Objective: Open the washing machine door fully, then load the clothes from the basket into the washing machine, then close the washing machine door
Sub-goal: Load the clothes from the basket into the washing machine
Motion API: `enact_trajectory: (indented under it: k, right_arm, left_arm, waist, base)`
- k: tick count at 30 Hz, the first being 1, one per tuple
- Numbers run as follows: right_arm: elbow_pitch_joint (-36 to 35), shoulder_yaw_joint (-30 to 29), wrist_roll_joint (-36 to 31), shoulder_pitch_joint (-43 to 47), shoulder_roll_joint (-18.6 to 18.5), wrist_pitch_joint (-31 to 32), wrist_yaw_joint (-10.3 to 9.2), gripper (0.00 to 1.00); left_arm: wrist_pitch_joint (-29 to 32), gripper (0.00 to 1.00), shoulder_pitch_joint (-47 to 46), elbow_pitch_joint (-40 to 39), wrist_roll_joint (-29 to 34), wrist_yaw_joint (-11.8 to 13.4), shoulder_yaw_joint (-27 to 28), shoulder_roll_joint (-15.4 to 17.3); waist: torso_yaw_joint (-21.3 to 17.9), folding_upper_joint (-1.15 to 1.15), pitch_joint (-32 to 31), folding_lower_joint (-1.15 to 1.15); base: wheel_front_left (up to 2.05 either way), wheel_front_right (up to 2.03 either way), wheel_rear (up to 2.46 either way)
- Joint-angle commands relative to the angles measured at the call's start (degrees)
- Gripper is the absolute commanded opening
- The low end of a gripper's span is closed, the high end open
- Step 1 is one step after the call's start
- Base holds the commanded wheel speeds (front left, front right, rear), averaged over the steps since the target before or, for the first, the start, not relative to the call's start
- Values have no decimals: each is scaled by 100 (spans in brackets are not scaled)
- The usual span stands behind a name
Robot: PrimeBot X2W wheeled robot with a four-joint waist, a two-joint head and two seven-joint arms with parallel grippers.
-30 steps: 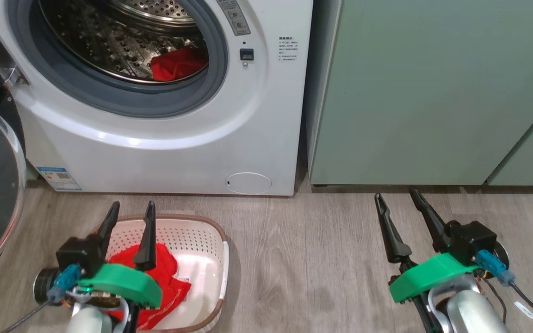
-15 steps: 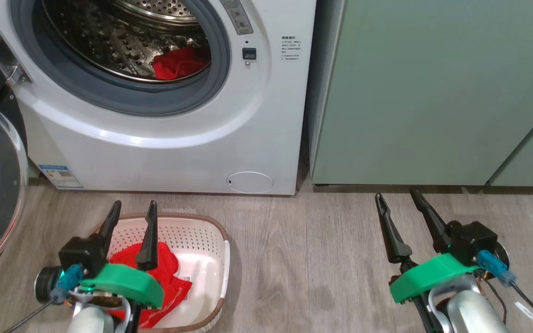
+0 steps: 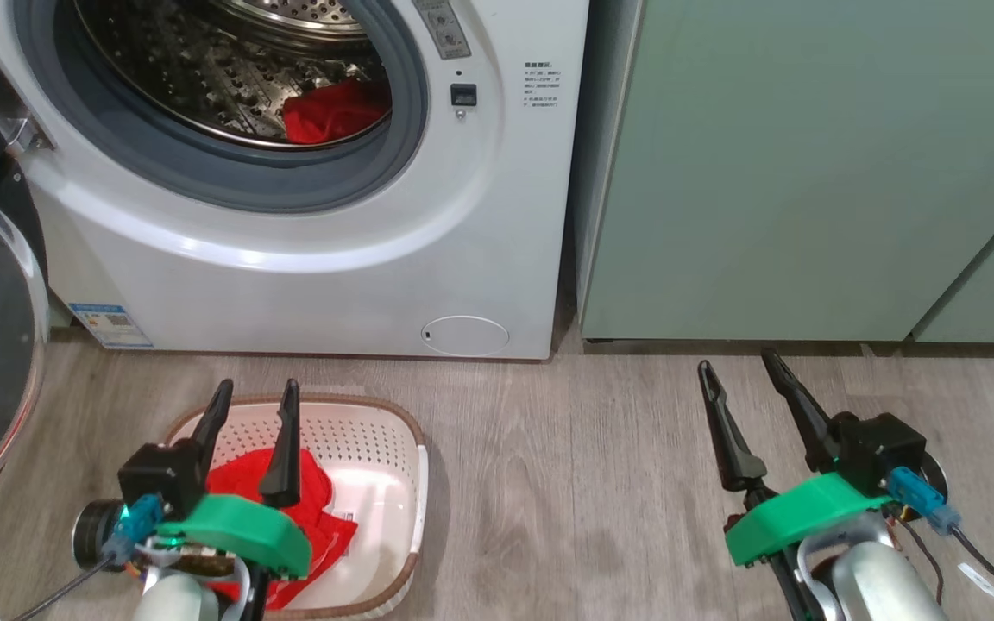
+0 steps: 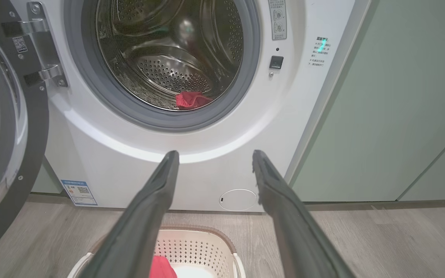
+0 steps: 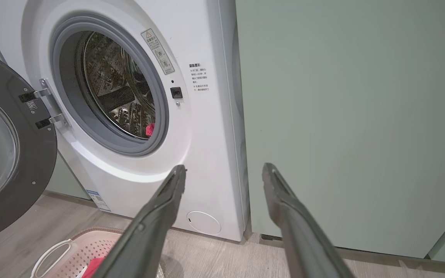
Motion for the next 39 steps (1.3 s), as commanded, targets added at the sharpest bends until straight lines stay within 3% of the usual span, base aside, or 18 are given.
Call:
enact_trajectory:
  k: [1,13,22,30,39]
  right_arm:
    - [-158,145,14,-119,22,-37,0,100]
    - [-144,173,12,-137,11,-37,0,100]
    - [-221,198,-27,-255,-4,-37,0,100]
    - [-357,274,-136,-594,-51,-37,0,100]
    - [-555,319,-214,-1033,-21,-37,0,100]
  left_arm:
    - [-56,100,-177,-137,-28,43,146,6]
    - [-56,100,-158,-5,-65,58,85,6]
    - [-56,100,-275,468,-3,52,9,6]
    - [-56,100,-1063,1960,273,-32,-29,84]
    - [-56,100,-2355,3997,488,-126,-141,510]
  waist:
    - [-4,0,-19,1]
    - [-39,0,2,1]
    - [-81,0,414,1]
    - [-93,0,1476,1]
    - [-326,0,2775,1]
  base:
    - [0,0,0]
    - [0,0,0]
    - [0,0,0]
    - [0,0,0]
    - [0,0,0]
